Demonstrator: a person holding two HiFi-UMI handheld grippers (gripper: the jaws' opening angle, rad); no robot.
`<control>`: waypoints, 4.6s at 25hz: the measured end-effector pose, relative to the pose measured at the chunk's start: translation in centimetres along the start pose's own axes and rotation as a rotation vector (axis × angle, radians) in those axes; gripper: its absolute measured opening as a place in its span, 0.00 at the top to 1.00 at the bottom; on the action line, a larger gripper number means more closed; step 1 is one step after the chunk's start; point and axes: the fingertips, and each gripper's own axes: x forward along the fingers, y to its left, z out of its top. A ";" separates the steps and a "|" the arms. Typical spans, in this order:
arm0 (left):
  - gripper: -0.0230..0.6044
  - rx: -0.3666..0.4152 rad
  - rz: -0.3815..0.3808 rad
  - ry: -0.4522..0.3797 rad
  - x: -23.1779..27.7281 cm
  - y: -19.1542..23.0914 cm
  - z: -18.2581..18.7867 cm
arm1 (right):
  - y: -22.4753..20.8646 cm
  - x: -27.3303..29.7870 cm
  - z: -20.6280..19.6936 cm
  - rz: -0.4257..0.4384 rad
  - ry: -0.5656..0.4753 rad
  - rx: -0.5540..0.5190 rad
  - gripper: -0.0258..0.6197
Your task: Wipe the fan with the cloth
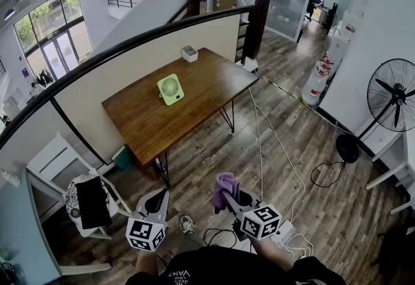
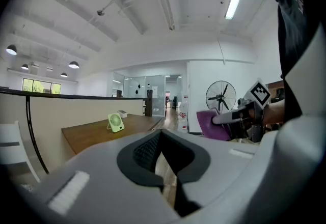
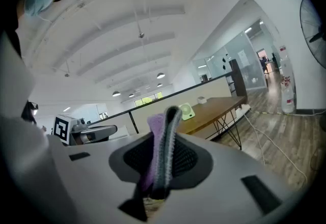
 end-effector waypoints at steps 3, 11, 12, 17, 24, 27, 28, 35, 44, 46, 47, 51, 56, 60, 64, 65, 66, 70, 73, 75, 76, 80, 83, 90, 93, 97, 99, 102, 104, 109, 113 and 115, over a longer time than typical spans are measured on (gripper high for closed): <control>0.95 0.008 -0.004 -0.011 0.0 -0.1 0.1 | -0.1 0.0 0.0 -0.004 0.001 -0.007 0.82; 0.95 -0.045 -0.021 -0.011 1.8 1.2 0.0 | -0.4 1.8 1.4 -0.006 -0.004 -0.066 0.82; 0.95 -0.047 -0.025 -0.009 2.2 1.4 0.0 | -0.6 2.2 1.6 -0.012 0.000 -0.073 0.82; 0.95 -0.064 -0.031 0.015 4.7 3.5 -0.2 | -2.0 4.8 2.7 -0.042 0.018 -0.106 0.82; 0.95 -0.080 -0.030 0.063 8.8 8.5 -0.9 | -3.2 10.9 4.7 -0.039 0.014 -0.067 0.82; 0.95 -0.082 -0.056 0.056 10.5 10.7 -0.5 | -3.5 13.8 5.5 -0.047 0.006 -0.068 0.82; 0.95 -0.079 -0.066 0.054 11.0 11.2 -0.3 | -3.6 14.6 5.7 -0.050 0.006 -0.068 0.82; 0.95 -0.064 -0.114 0.071 14.0 15.2 0.3 | -4.2 19.3 6.6 -0.072 0.011 -0.037 0.82; 0.95 -0.113 -0.086 0.109 16.9 18.0 -1.4 | -6.7 23.7 6.6 -0.048 0.061 -0.026 0.82; 0.95 -0.125 -0.061 0.114 17.9 18.6 -1.3 | -7.8 25.1 7.3 -0.028 0.067 -0.033 0.82; 0.95 -0.133 -0.043 0.114 18.5 19.0 -1.2 | -8.4 25.7 7.7 -0.016 0.071 -0.039 0.82; 0.95 -0.163 0.037 0.127 21.0 20.2 -0.8 | -11.0 28.3 9.0 0.040 0.099 -0.057 0.82; 0.95 -0.155 0.105 0.136 24.6 20.7 0.0 | -14.6 30.9 10.6 0.112 0.129 -0.068 0.82; 0.95 -0.150 0.166 0.137 27.5 20.4 1.0 | -17.5 32.6 12.0 0.169 0.140 -0.079 0.82; 0.95 -0.160 0.232 0.136 29.6 19.9 1.1 | -20.0 33.8 12.9 0.227 0.152 -0.088 0.82; 0.95 -0.167 0.249 0.133 30.0 19.8 1.0 | -20.6 34.0 13.1 0.240 0.157 -0.094 0.82; 0.95 -0.176 0.266 0.129 30.4 19.7 1.0 | -21.1 34.3 13.3 0.253 0.161 -0.101 0.82; 0.95 -0.202 0.316 0.124 31.6 19.1 0.9 | -22.8 35.4 14.0 0.296 0.175 -0.125 0.82; 0.95 -0.217 0.336 0.135 32.0 19.2 0.8 | -23.3 36.3 14.4 0.310 0.180 -0.122 0.82; 0.95 -0.231 0.352 0.140 32.1 19.8 0.7 | -23.3 37.1 14.4 0.321 0.185 -0.120 0.82; 0.95 -0.239 0.357 0.140 32.3 20.3 0.6 | -23.4 37.7 14.4 0.325 0.187 -0.121 0.82; 0.95 -0.259 0.359 0.131 33.5 22.6 0.0 | -23.7 39.9 14.4 0.321 0.188 -0.130 0.82; 0.95 -0.271 0.350 0.118 34.4 24.5 0.0 | -23.7 41.5 14.7 0.307 0.184 -0.134 0.82; 0.95 -0.293 0.317 0.109 36.7 29.0 -0.3 | -23.5 45.7 14.5 0.280 0.199 -0.152 0.82; 0.95 -0.280 0.311 0.115 37.6 31.0 -0.6 | -23.2 47.6 14.4 0.279 0.210 -0.169 0.82; 0.94 -0.257 0.291 0.127 38.9 33.2 -1.2 | -22.9 49.6 13.8 0.279 0.234 -0.192 0.82; 0.94 -0.260 0.280 0.137 39.5 34.2 -1.7 | -22.8 50.6 13.7 0.279 0.241 -0.205 0.82; 0.94 -0.279 0.271 0.153 40.4 35.4 -2.4 | -22.5 52.1 13.7 0.279 0.252 -0.222 0.82; 0.93 -0.292 0.250 0.161 41.1 35.9 -3.0 | -22.4 53.0 13.7 0.280 0.256 -0.239 0.82; 0.79 -0.326 0.216 0.193 43.3 37.2 -5.1 | -21.9 55.5 13.6 0.287 0.259 -0.290 0.82; 0.74 -0.352 0.195 0.246 44.8 37.7 -7.4 | -20.8 57.0 12.8 0.314 0.279 -0.337 0.82; 0.73 -0.359 0.182 0.261 45.5 37.9 -8.0 | -20.3 57.7 12.4 0.330 0.293 -0.365 0.82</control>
